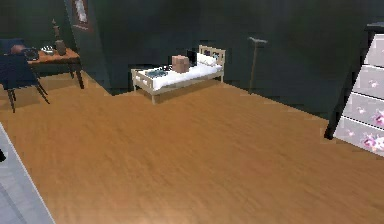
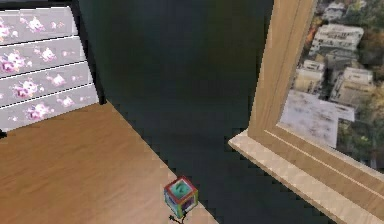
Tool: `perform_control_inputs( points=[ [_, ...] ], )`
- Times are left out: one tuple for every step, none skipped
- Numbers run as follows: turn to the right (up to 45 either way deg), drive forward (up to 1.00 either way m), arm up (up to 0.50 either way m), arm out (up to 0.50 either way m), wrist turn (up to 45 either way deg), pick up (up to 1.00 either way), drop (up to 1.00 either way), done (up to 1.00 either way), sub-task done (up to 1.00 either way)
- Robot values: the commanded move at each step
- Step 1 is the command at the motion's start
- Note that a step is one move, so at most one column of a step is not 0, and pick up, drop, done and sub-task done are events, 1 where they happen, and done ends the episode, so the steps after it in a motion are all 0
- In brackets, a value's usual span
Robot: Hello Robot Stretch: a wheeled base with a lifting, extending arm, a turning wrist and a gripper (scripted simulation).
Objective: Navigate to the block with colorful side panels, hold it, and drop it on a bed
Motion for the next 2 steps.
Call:
perform_control_inputs(
  points=[
    [0.0,0.0,0.0,0.0,0.0,1.0,0.0,0.0,0.0],
    [0.0,0.0,0.1,0.0,0.0,0.0,0.0,0.0,0.0]
  ],
)
